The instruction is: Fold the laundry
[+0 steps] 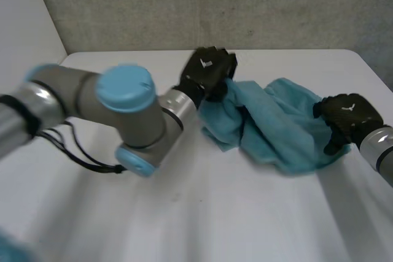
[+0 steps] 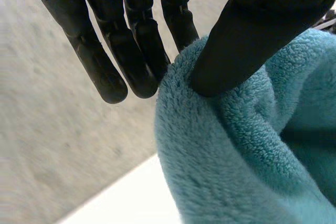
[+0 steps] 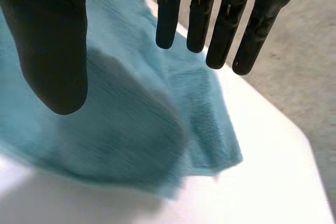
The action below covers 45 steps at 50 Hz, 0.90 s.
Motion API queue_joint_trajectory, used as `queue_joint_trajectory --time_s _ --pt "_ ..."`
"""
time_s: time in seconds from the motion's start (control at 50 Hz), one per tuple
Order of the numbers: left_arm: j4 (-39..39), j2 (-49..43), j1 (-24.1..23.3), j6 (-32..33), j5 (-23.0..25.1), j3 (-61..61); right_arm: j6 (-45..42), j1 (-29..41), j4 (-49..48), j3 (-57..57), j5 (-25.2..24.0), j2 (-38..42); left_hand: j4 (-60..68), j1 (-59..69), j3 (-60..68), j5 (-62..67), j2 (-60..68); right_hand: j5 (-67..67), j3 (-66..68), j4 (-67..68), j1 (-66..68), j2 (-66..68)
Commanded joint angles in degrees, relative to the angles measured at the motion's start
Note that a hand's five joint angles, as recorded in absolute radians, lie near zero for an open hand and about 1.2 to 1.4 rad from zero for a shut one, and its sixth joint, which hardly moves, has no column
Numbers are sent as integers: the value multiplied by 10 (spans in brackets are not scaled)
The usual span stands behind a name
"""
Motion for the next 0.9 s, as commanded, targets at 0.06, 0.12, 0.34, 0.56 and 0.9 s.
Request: queue_joint_trajectory --time_s 0.06,0.12,0.34,0.56,0.9 --pt "-25 301 48 42 -2 -262 3 -16 1 -4 1 -26 117 167 121 146 115 7 7 9 39 6" --pt "-34 375 55 42 4 -313 3 -16 1 -4 1 -26 117 167 121 146 115 5 5 8 37 5" --pt "-30 400 170 42 35 -330 3 -8 2 9 2 -25 117 167 121 146 115 5 5 8 37 5" --pt "-30 122 173 78 50 -182 0 26 3 33 -1 -25 -95 -46 -92 -67 -97 -1 -1 1 30 -2" --pt "-55 248 171 117 -6 -313 5 70 4 32 -24 -25 -453 -403 -449 -424 -455 15 15 18 47 15"
